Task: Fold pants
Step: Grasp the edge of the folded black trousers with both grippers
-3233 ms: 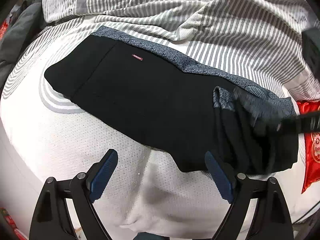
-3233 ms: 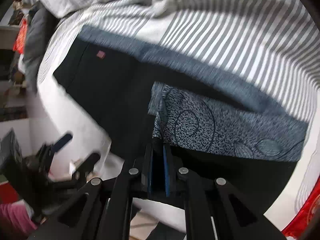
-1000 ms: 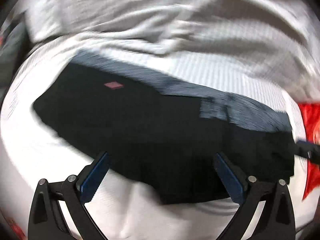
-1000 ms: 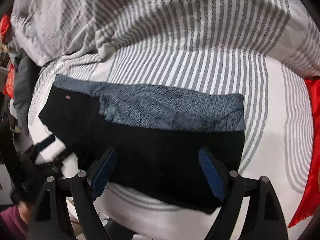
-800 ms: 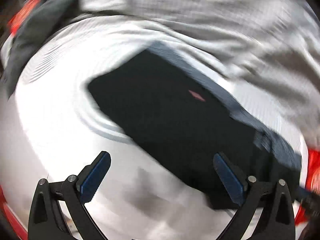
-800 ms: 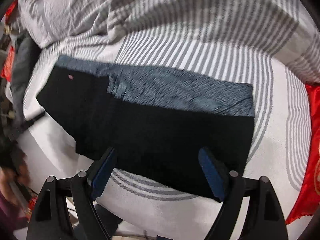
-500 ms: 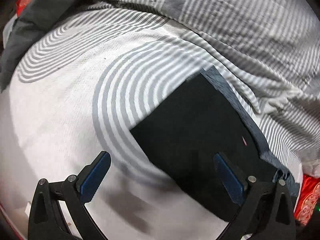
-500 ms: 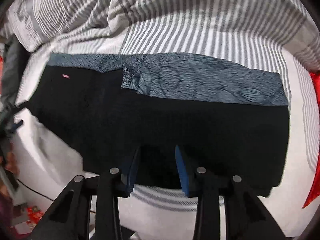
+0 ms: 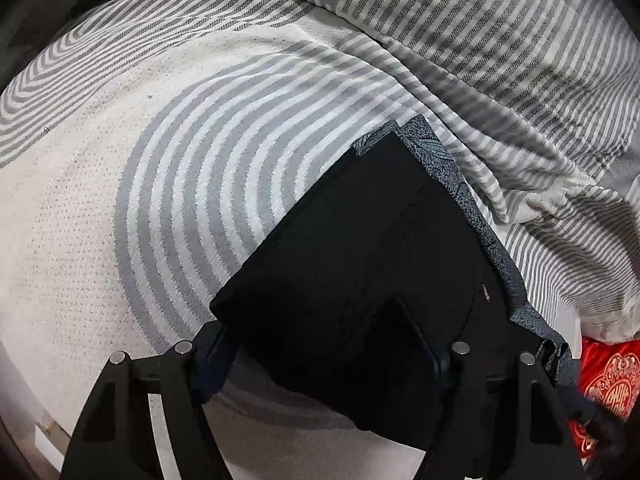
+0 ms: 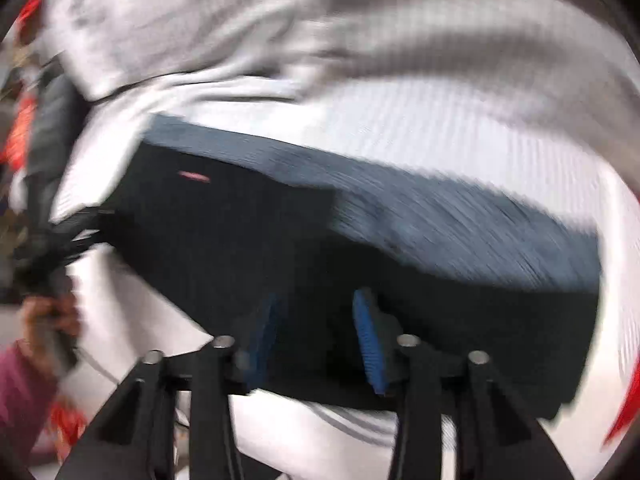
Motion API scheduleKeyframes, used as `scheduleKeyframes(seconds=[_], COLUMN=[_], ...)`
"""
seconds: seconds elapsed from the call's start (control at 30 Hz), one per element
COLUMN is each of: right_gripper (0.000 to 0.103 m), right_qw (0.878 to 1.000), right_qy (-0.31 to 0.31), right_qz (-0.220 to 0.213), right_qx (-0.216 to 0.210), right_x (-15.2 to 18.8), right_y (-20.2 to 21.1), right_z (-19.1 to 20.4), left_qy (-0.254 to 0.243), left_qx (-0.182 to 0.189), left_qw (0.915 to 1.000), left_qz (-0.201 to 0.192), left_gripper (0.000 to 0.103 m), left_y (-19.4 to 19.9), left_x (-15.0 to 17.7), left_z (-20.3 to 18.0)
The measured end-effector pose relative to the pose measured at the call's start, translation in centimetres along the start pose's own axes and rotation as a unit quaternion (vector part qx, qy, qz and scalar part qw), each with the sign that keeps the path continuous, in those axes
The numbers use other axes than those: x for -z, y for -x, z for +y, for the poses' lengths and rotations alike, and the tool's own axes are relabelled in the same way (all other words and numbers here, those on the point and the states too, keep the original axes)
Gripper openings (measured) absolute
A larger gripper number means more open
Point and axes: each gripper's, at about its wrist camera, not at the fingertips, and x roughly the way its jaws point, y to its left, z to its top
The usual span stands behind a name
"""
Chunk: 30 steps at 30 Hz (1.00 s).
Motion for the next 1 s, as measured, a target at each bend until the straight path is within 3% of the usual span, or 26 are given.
scheduleKeyframes(seconds=[0.13,0.27,0.47,0.6,0.67,0.73,0.8,0.83,0.9,1.0], right_gripper=[0.065,0.065,0.065,0.064,0.058,0.053,0.036,0.032,0.025,0.023], right_qw=[0.994,0.986,0.972,0.958,0.95,0.947,0.952,0.955,0.96,0.968], right_qy=[0.064,0.114,0.206,0.265,0.286,0.294,0.278,0.266,0.247,0.211], right_qz=[0.026,0.049,0.076,0.106,0.128,0.13,0.129,0.128,0.128,0.122], right_qx=[-0.079,-0.107,-0.08,-0.035,-0.007,0.003,0.002,-0.004,-0.024,-0.061], right_x=[-8.2,-14.1,-17.4,-17.4,-16.8,-16.6,-17.0,-17.3,-17.5,-17.8], right_y=[-4.5,-9.0,-13.6,-16.7,-18.2,-18.1,-17.7,-17.3,-16.5,-15.3], right_z=[5.1,9.8,15.8,18.5,19.4,19.9,19.8,19.5,18.8,17.6], left_qy=[-0.003,0.001,0.018,0.023,0.021,0.023,0.029,0.032,0.03,0.016], left_qx=[0.008,0.009,0.016,0.005,-0.006,-0.01,0.001,0.004,0.015,0.028], left_qw=[1.0,1.0,0.9997,0.9997,0.9996,0.9994,0.9991,0.9988,0.9983,0.9976], left_qz=[-0.001,0.001,-0.005,-0.011,-0.017,-0.024,-0.032,-0.037,-0.048,-0.062], left_gripper=[0.075,0.075,0.075,0.075,0.07,0.057,0.042,0.034,0.029,0.024], left_y=[0.0,-0.1,-0.1,0.0,0.1,0.3,0.6,0.8,1.4,2.3], left_x=[0.1,0.0,-0.2,-0.1,0.0,0.1,0.1,0.0,0.0,0.3], left_z=[0.3,0.4,0.8,0.4,0.2,0.2,0.4,0.5,0.4,-0.2])
